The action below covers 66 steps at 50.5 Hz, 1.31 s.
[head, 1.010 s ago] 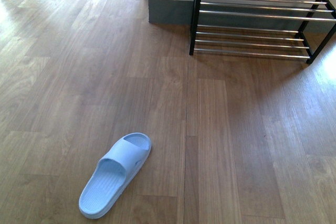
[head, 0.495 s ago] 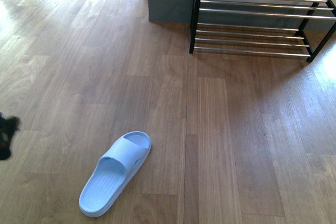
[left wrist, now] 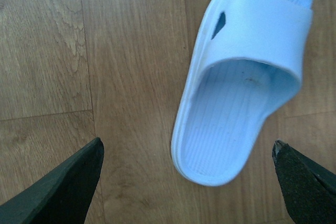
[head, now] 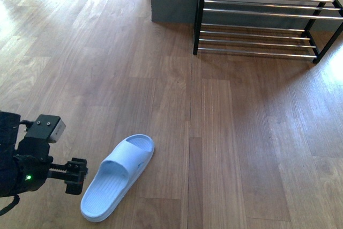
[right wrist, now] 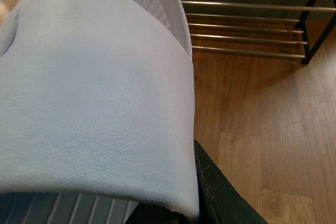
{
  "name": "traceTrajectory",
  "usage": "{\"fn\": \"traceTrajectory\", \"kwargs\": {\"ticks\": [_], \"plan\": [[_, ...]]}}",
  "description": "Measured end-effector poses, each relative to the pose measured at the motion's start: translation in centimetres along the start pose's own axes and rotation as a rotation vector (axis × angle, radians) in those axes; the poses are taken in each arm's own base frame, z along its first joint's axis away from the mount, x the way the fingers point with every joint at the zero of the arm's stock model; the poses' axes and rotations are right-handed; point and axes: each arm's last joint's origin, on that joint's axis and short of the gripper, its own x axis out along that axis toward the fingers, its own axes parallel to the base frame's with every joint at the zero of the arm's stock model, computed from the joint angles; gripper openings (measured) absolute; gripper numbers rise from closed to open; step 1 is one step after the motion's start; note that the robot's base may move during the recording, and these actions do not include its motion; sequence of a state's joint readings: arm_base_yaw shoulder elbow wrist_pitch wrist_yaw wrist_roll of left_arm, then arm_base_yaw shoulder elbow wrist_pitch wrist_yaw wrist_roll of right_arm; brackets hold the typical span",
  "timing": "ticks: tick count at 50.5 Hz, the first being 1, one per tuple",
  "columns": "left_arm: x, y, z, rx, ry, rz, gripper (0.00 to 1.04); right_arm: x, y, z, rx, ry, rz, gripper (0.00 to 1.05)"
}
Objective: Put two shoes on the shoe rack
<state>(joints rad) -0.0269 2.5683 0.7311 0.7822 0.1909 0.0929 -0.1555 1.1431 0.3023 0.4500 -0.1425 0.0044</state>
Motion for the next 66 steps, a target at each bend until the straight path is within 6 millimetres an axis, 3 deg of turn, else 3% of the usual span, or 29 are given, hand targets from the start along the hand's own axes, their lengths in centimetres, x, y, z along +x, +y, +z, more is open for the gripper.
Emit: {"fn": "traceTrajectory", "kwargs": {"ticks": [23,38,66], "plan": [[6.6,-0.2,1.9,0.308,0.137,0.017,0.95,0.0,0.0,0.0,0.000,0.000,0.001,0.01],[9.5,-0.7,4.4,0.430,0.131,0.029,0.95,0.0,0.0,0.0,0.000,0.000,0.000,0.01],[12.7,-2.2,5.2,0.484,0.121,-0.075,0.95,0.0,0.0,0.0,0.000,0.000,0.001,0.01]]}}
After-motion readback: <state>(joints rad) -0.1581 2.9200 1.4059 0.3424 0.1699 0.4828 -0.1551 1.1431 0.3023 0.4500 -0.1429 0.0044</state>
